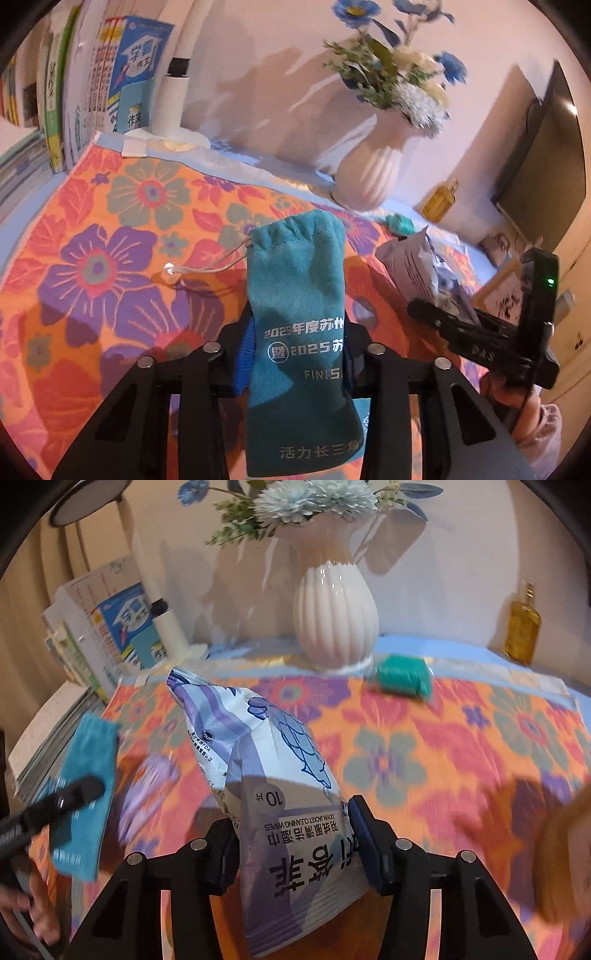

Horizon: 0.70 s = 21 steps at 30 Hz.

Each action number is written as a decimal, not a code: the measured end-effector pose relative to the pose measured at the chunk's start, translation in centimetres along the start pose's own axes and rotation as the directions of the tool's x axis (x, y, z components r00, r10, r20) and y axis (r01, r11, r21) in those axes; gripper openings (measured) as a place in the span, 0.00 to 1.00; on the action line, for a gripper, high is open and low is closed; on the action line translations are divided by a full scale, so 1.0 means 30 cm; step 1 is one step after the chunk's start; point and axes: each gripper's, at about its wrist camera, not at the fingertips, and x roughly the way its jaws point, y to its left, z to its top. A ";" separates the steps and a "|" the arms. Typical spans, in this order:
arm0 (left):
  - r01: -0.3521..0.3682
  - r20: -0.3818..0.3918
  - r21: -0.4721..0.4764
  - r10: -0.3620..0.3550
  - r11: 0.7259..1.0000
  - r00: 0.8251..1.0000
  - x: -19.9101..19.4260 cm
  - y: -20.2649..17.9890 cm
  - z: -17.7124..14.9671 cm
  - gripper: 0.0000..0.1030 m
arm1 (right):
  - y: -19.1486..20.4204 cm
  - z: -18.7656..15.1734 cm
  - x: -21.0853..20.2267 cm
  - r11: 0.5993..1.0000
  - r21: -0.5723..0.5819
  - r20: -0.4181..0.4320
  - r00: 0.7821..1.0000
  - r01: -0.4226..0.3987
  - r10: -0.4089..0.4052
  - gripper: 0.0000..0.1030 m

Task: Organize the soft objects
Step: 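Grasp the teal drawstring pouch with the left tool while the right grasps the wipes bag, then lift the teal pouch and wipes bag and carry them toward the glass bowl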

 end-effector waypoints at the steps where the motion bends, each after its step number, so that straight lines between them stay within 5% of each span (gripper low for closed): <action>1: -0.006 -0.007 0.014 0.006 1.000 1.000 -0.006 -0.015 -0.010 0.29 | 0.002 -0.011 -0.008 1.000 0.007 -0.013 1.000 0.006 -0.006 0.51; 9: 0.005 -0.054 0.072 -0.001 0.997 0.999 -0.006 -0.116 -0.076 0.10 | -0.032 -0.083 -0.110 0.989 0.145 -0.054 0.999 0.010 -0.002 0.51; 15: 0.057 -0.048 0.120 -0.052 0.991 0.998 -0.029 -0.203 -0.089 0.10 | -0.016 -0.143 -0.184 0.964 0.047 -0.084 0.963 0.261 -0.256 0.55; 19: 0.080 -0.072 0.136 -0.071 0.987 0.995 -0.006 -0.252 -0.109 0.10 | -0.039 -0.180 -0.209 0.994 0.058 -0.144 0.986 0.091 -0.081 0.82; 21: 0.090 -0.081 0.134 -0.079 0.987 0.994 0.000 -0.264 -0.115 0.10 | -0.068 -0.173 -0.262 0.995 0.102 -0.110 0.994 0.020 -0.009 0.82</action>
